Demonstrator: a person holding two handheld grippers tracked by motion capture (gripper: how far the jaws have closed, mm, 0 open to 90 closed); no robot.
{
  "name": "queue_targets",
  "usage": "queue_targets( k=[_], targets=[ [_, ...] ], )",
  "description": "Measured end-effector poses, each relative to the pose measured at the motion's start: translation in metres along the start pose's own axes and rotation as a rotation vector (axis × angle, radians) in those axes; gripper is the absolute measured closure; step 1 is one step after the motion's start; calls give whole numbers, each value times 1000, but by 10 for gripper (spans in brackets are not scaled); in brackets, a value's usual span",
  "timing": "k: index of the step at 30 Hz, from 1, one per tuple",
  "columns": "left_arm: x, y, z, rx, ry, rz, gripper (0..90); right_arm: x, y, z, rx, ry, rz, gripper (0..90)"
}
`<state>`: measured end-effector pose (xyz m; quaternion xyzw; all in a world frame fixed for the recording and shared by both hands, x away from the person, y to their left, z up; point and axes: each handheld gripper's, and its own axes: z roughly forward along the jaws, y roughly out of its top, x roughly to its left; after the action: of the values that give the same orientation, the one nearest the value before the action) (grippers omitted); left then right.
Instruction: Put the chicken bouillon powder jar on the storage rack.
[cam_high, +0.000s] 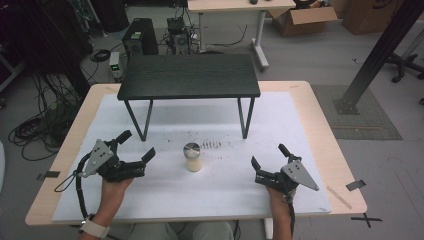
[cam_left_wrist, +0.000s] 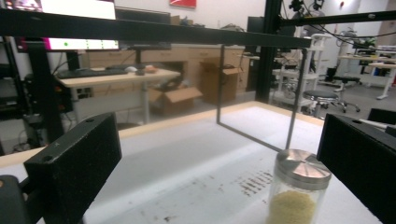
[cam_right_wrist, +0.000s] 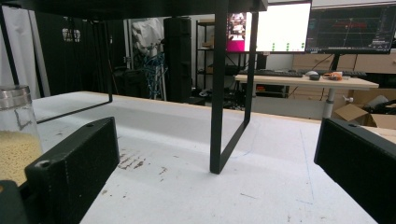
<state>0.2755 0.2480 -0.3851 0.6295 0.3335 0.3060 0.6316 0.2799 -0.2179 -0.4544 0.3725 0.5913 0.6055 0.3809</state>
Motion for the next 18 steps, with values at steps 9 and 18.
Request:
queue_targets(
  k=[9, 18],
  targets=[
    [-18, -5, 20, 30, -64, 4, 2, 0, 0, 0, 1, 0, -1, 0],
    [-32, -15, 38, 68, -103, 23, 2, 0, 0, 0, 2, 0, -2, 0]
  ],
)
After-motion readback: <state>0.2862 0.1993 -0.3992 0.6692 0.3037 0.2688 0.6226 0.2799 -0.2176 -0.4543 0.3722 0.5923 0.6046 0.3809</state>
